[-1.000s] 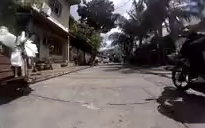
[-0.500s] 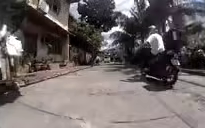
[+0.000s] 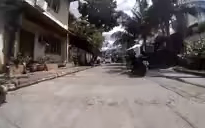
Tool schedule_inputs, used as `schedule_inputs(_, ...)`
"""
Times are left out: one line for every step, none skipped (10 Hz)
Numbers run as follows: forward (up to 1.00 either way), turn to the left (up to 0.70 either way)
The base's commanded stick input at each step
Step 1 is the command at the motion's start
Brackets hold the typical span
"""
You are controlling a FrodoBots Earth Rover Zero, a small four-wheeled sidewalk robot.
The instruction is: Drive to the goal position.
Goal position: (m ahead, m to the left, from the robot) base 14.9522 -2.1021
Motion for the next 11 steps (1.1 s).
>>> schedule_inputs(0.85,0.0)
schedule_inputs(0.85,0.0)
schedule_inputs(0.85,0.0)
schedule_inputs(0.85,0.0)
schedule_inputs(0.85,0.0)
schedule_inputs(0.85,0.0)
schedule_inputs(0.85,0.0)
schedule_inputs(0.85,0.0)
schedule_inputs(0.85,0.0)
schedule_inputs(0.85,0.0)
schedule_inputs(0.85,0.0)
